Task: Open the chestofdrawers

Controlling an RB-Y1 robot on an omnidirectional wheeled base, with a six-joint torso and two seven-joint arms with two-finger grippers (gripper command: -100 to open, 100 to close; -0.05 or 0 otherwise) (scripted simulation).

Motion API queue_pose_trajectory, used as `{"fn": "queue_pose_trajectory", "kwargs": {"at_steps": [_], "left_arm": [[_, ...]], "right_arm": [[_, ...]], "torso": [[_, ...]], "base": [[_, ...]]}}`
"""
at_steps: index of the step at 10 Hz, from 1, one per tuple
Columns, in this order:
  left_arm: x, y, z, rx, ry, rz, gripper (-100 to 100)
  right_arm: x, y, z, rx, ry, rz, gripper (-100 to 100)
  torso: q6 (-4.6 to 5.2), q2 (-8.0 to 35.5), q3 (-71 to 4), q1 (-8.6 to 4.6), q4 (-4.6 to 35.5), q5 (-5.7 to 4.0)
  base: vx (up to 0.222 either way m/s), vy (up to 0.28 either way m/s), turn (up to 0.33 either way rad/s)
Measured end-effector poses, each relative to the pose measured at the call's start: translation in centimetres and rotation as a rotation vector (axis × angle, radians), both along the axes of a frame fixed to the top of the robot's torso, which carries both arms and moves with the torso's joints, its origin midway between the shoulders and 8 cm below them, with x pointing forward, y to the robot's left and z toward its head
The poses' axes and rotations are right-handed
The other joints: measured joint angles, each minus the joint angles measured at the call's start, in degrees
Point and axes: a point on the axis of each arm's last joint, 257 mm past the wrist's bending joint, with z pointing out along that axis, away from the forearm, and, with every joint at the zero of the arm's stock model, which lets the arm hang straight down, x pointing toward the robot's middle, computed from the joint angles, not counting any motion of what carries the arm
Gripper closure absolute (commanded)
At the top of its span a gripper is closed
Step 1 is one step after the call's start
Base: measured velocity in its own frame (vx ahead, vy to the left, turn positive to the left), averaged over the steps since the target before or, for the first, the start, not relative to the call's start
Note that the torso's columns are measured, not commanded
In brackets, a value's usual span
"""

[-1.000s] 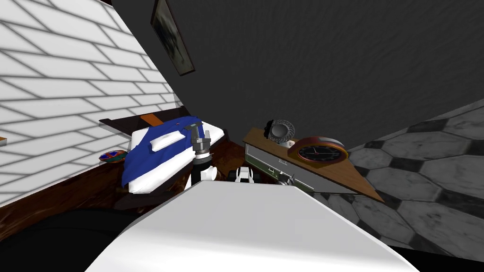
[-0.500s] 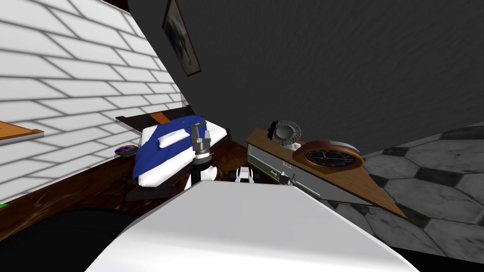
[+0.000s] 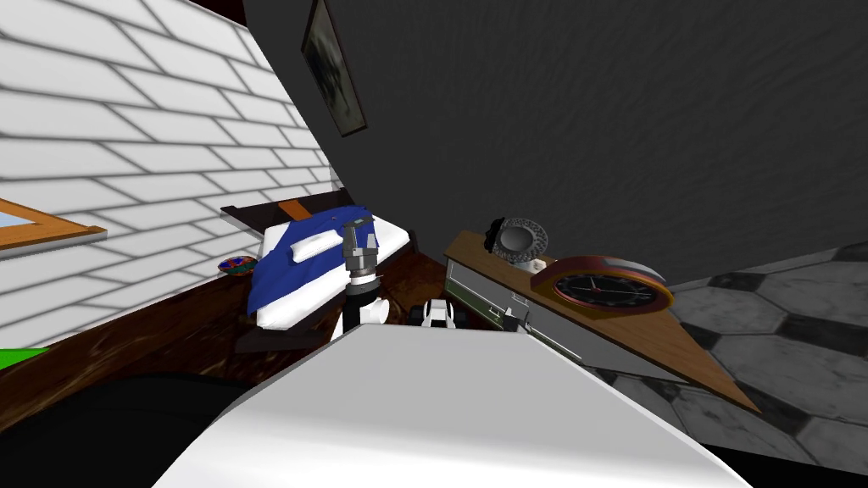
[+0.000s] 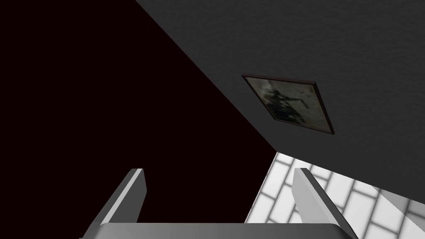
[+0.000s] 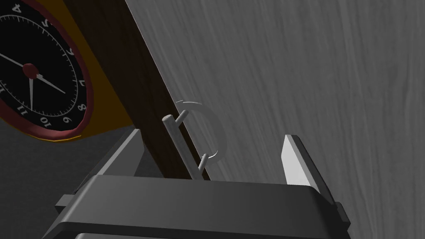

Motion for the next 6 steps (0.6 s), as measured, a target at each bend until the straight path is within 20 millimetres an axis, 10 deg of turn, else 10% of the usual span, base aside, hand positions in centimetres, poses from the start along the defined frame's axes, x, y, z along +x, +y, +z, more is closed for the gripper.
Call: {"fn": "queue_pose_trajectory", "kwargs": {"at_steps": [6], "left_arm": [[0.0,0.0,0.0,0.000,0.000,0.000,0]], "right_arm": [[0.6,-0.8,1.6,-0.091,-0.013,0.052,-100]], "torso": [[0.01,0.0,0.0,0.05,0.0,0.01]], "base": [[0.009,0.018,0.033]]}}
